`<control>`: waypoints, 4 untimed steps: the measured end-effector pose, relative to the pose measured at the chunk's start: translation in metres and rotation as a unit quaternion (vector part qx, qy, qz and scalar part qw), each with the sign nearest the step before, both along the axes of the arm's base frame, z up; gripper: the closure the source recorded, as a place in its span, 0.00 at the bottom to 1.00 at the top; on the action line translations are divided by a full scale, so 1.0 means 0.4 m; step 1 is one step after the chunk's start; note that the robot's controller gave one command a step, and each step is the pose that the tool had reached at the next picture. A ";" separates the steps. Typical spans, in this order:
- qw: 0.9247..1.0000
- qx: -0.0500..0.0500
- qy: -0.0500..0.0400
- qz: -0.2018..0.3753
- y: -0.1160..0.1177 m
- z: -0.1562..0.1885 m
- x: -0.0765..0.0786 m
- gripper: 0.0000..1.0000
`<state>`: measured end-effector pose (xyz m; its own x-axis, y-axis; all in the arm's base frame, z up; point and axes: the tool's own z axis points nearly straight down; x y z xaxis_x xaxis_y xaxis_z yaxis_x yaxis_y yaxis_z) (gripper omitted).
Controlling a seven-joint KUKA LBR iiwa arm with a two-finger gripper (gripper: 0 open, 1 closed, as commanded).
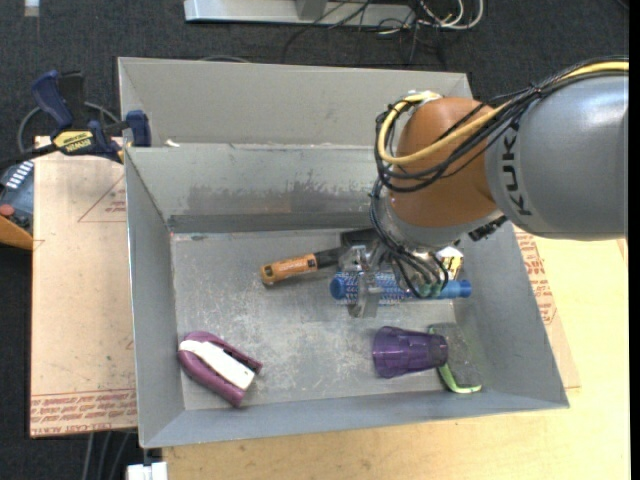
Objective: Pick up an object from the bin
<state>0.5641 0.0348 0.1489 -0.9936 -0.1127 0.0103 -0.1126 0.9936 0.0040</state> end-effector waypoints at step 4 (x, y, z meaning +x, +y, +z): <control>1.000 0.001 -0.004 0.017 -0.045 -0.043 0.032 1.00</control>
Offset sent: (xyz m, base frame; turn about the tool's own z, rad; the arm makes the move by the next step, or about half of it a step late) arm 0.0075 -0.0057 0.1120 0.0313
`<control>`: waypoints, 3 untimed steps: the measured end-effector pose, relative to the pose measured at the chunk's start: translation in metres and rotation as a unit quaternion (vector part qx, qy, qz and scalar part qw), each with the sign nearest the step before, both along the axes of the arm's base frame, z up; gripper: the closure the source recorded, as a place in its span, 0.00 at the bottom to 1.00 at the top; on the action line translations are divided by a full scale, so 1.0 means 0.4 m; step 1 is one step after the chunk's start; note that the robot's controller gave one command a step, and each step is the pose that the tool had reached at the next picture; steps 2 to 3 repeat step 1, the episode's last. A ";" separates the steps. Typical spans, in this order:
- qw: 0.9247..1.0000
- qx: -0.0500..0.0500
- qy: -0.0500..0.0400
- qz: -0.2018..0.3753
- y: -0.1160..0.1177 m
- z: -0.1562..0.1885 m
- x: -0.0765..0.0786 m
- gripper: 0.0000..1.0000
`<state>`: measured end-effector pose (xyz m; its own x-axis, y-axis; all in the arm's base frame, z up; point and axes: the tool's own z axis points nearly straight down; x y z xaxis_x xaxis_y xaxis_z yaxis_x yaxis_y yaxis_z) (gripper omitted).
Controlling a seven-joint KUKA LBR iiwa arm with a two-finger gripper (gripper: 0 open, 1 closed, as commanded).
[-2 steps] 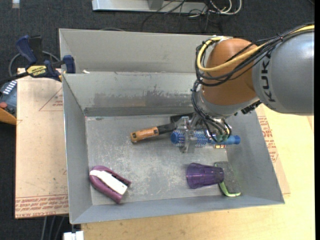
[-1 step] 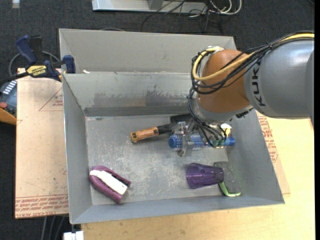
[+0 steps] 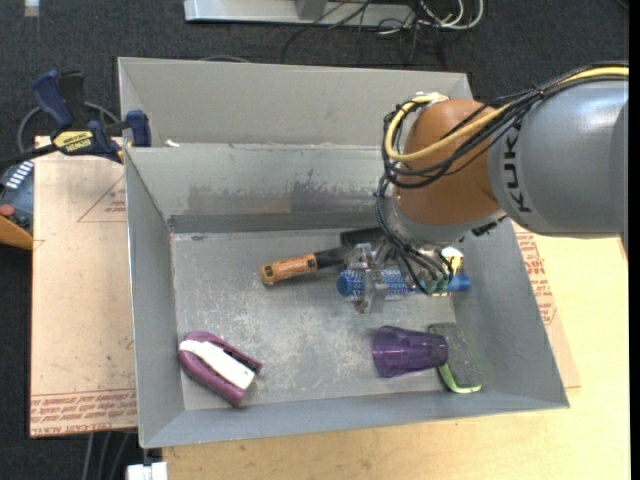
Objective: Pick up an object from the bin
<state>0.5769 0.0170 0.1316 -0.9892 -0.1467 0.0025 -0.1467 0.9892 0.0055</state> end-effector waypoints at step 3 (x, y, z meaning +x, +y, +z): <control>1.000 0.000 -0.002 0.006 -0.008 0.174 -0.017 1.00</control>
Offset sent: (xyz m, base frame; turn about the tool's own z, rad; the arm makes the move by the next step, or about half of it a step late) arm 0.0045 0.0025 0.0440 -0.0470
